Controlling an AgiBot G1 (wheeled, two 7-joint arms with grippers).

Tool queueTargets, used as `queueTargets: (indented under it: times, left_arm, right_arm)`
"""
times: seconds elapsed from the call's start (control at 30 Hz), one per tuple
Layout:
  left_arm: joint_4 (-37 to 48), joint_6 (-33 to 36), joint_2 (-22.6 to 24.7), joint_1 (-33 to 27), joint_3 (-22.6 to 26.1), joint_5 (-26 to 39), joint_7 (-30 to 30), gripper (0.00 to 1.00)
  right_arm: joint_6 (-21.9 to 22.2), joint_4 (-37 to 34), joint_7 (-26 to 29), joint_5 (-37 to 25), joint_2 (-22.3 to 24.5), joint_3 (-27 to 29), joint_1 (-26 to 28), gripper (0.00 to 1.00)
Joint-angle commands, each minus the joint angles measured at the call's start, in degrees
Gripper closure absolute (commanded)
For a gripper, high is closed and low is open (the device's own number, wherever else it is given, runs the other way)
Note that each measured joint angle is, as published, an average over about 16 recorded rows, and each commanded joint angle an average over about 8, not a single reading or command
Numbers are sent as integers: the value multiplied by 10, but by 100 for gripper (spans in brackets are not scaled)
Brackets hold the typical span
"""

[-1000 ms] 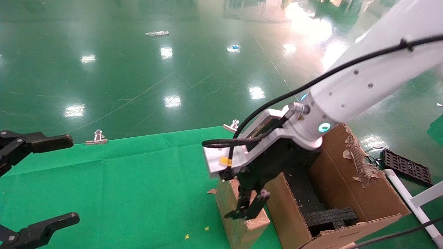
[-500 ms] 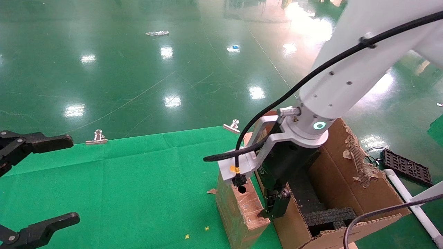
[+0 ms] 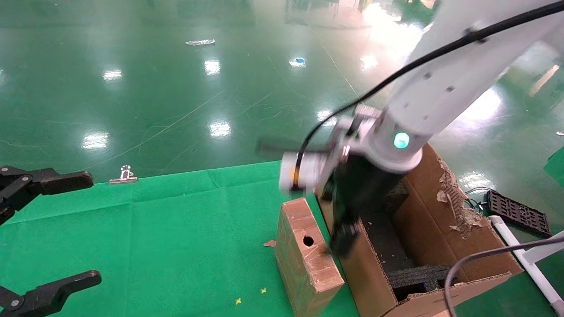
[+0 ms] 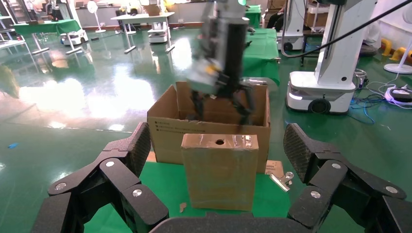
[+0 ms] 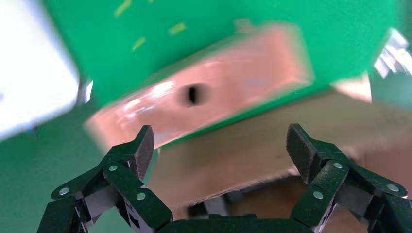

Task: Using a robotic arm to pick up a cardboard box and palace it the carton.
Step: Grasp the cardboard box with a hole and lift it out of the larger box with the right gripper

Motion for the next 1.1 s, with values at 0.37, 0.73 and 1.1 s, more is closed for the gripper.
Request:
queueTargets:
  times: [0.37, 0.73, 1.1]
  left_arm:
    - [0, 0, 0, 0, 0, 0, 0, 0]
    - [0, 0, 0, 0, 1, -1, 0, 12]
    - [0, -1, -1, 0, 1, -1, 1, 100]
  right_arm:
    - [27, -60, 193, 53, 12, -10, -36, 0]
    - [31, -82, 216, 44, -17, -26, -64, 64]
    - [39, -55, 248, 20, -18, -36, -61, 100]
